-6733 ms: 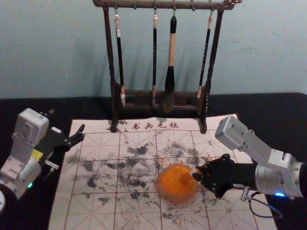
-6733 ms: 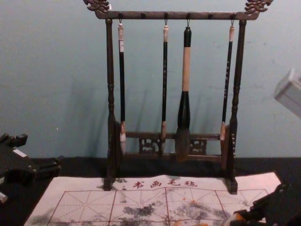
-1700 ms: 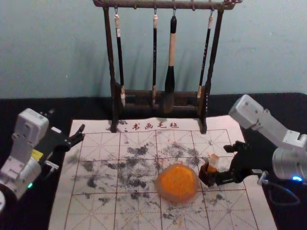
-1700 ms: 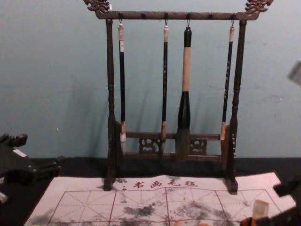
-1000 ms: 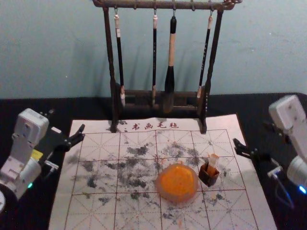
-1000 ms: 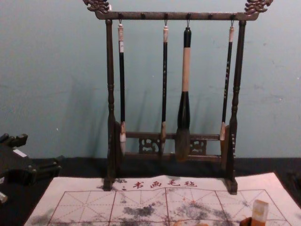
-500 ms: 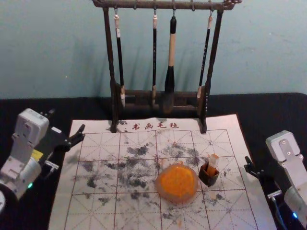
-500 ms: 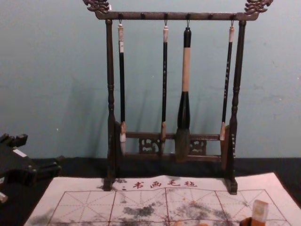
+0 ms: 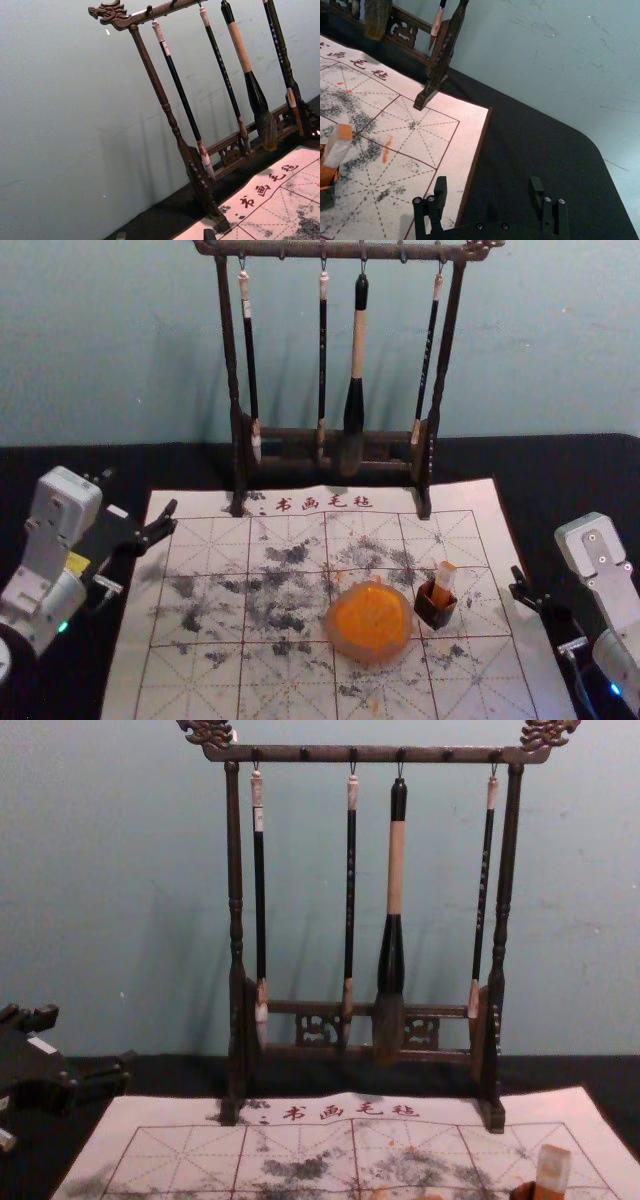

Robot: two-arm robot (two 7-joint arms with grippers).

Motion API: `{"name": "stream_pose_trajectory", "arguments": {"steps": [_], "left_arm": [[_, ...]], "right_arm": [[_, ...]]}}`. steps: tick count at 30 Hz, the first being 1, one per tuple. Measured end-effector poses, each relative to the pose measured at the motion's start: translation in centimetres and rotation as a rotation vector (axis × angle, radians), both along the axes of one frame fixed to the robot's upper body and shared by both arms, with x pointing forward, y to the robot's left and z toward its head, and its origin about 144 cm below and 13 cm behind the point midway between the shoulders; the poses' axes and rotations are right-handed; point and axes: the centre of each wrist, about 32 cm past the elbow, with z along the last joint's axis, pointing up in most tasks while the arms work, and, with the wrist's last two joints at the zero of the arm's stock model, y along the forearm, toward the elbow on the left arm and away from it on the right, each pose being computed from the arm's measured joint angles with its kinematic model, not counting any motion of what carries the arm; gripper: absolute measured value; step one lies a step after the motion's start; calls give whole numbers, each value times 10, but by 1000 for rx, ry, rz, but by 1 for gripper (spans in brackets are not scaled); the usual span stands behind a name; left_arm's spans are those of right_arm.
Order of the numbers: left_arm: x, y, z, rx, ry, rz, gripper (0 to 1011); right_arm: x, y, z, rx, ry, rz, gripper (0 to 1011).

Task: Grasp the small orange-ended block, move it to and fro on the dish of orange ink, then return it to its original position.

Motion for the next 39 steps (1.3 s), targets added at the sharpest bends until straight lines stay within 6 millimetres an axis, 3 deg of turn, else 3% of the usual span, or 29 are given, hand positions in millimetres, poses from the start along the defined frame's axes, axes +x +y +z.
{"name": "stream_pose_trajectory", "arguments": {"steps": [39], "left_arm": [[0, 0, 0, 0, 0, 0, 1001]], "right_arm": [[0, 0, 1, 0, 1, 5, 1000]]}}
